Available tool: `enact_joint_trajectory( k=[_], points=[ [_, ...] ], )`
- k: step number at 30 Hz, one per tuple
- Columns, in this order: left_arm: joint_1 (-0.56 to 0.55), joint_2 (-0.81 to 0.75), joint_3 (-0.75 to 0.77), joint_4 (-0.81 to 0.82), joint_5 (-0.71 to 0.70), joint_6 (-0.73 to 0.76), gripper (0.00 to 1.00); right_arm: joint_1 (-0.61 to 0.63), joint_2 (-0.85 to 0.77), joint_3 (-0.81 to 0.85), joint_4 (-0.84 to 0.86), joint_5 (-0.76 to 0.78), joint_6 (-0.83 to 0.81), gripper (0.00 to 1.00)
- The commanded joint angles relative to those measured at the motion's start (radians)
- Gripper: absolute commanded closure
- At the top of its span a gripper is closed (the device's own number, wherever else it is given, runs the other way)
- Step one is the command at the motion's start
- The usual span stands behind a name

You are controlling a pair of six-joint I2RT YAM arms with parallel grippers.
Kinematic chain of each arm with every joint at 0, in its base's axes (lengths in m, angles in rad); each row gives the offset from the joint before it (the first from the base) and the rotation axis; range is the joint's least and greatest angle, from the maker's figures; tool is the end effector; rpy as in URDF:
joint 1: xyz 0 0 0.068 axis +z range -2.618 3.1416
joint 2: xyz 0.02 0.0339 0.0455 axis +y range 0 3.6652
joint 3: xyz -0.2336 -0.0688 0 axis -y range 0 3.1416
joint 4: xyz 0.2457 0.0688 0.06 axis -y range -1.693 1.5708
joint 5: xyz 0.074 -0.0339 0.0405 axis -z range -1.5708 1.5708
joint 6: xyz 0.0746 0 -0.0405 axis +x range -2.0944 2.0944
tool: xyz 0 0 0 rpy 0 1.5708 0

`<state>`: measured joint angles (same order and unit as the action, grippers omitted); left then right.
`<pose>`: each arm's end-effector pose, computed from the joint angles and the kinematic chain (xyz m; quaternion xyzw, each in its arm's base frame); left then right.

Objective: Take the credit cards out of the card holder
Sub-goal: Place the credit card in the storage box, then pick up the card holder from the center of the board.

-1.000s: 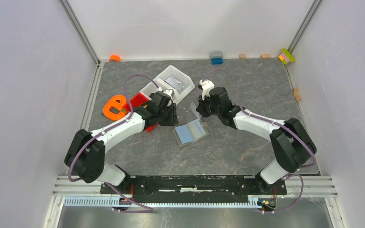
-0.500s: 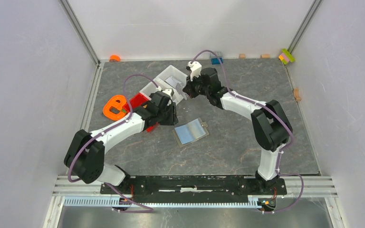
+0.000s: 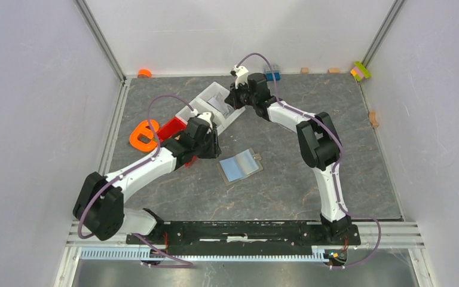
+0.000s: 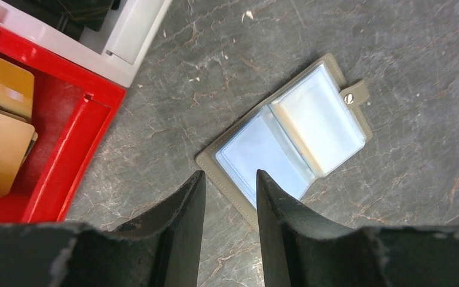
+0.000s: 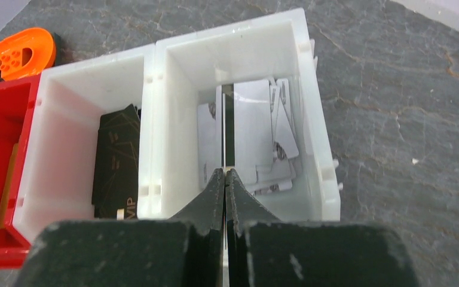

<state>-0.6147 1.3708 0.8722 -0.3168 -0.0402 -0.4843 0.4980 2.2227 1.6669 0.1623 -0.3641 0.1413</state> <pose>0.2631 -0.1820 0.1695 0.0532 0.9278 -0.1766 0.3242 0.4572 0.2788 0.1654 -0.2440 0.7871 0.3145 0.4711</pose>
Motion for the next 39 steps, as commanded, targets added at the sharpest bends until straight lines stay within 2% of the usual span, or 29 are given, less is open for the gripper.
enact_joint_trajectory(
  k=[1, 11, 12, 13, 14, 15, 16, 21, 25, 29, 34, 38, 39],
  points=[
    [-0.001, -0.064, -0.016, 0.063, -0.045, -0.010, 0.56, 0.007, 0.049, 0.120, 0.001, -0.032, 0.006, 1.00],
    [0.001, -0.069, -0.019, 0.065, -0.049, -0.011, 0.56, 0.008, 0.111, 0.176, 0.003, -0.096, 0.058, 1.00],
    [0.001, -0.067, -0.018, 0.064, -0.048, -0.011, 0.56, 0.008, 0.115, 0.182, -0.002, -0.095, 0.059, 0.96],
    [0.001, -0.068, -0.018, 0.065, -0.046, -0.012, 0.56, 0.007, 0.117, 0.186, -0.007, -0.091, 0.058, 0.86],
    [0.001, -0.066, -0.018, 0.064, -0.045, -0.010, 0.56, 0.006, 0.115, 0.188, -0.016, -0.081, 0.057, 0.72],
    [0.000, -0.066, -0.017, 0.064, -0.045, -0.010, 0.55, 0.006, 0.110, 0.185, -0.027, -0.059, 0.054, 0.63],
    [0.001, -0.067, -0.016, 0.063, -0.045, -0.011, 0.56, 0.007, 0.098, 0.175, -0.029, -0.037, 0.047, 0.58],
    [0.001, -0.077, -0.019, 0.061, -0.052, -0.009, 0.55, 0.007, -0.010, 0.075, -0.011, 0.039, 0.033, 0.56],
    [0.001, -0.096, -0.028, 0.068, -0.058, -0.009, 0.54, 0.007, -0.130, -0.041, 0.003, 0.076, 0.039, 0.54],
    [0.001, -0.078, -0.019, 0.060, -0.018, -0.011, 0.52, 0.008, -0.279, -0.230, 0.039, 0.089, 0.066, 0.49],
    [0.001, -0.037, 0.002, 0.043, 0.035, -0.010, 0.51, 0.030, -0.469, -0.576, 0.099, 0.128, 0.108, 0.32],
    [0.000, -0.003, 0.015, 0.033, 0.076, -0.006, 0.51, 0.049, -0.572, -0.750, 0.030, 0.241, 0.116, 0.27],
    [0.000, 0.008, 0.020, 0.031, 0.083, -0.005, 0.51, 0.054, -0.595, -0.777, 0.003, 0.269, 0.116, 0.23]
  ],
)
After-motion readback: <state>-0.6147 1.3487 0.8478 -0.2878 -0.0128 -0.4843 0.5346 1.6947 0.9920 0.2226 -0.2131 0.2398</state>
